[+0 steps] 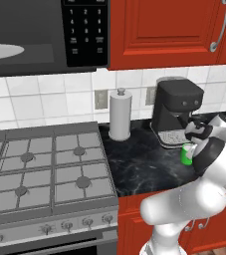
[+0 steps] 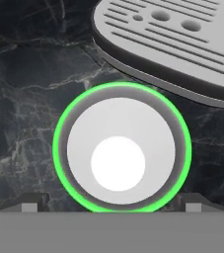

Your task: Pick the mug from the counter and place it inside the microwave. Then close the microwave.

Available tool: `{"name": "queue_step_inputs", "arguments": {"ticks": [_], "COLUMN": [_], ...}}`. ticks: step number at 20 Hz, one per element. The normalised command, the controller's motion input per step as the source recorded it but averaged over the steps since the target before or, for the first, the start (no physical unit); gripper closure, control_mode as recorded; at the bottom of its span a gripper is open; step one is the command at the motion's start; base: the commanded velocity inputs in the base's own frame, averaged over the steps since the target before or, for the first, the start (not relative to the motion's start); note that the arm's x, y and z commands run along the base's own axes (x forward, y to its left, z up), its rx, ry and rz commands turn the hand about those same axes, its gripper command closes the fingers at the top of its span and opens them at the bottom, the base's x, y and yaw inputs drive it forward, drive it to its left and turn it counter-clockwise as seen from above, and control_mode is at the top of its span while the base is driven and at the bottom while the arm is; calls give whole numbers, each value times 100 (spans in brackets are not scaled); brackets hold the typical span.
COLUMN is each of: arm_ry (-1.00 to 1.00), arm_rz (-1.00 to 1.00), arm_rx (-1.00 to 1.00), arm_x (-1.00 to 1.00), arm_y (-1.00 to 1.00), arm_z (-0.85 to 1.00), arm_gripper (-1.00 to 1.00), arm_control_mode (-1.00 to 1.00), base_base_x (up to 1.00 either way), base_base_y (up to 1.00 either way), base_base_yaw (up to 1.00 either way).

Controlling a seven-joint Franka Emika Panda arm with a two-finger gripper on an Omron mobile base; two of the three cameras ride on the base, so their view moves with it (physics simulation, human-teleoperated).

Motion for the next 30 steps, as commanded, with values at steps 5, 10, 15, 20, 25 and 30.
{"name": "queue_step_inputs", "arguments": {"ticks": [5,10,15,20,25,30], "arm_ry": [0,0,0,0,0,0], "arm_rz": [0,0,0,0,0,0], "arm_rx": [0,0,0,0,0,0], "arm_x": [-10,-3,-5,0,0,0], "arm_y": [0,0,0,0,0,0], "arm_z": [-1,-4,-12,-20,0,0], "arm_gripper": [-100,-100,-100,-100,-100,100], "arm_control_mode": [-100,-100,-100,-100,-100,-100], "base_base_x": [0,0,0,0,0,0], "base_base_y": [0,0,0,0,0,0], "base_base_yaw": [0,0,0,0,0,0]}}
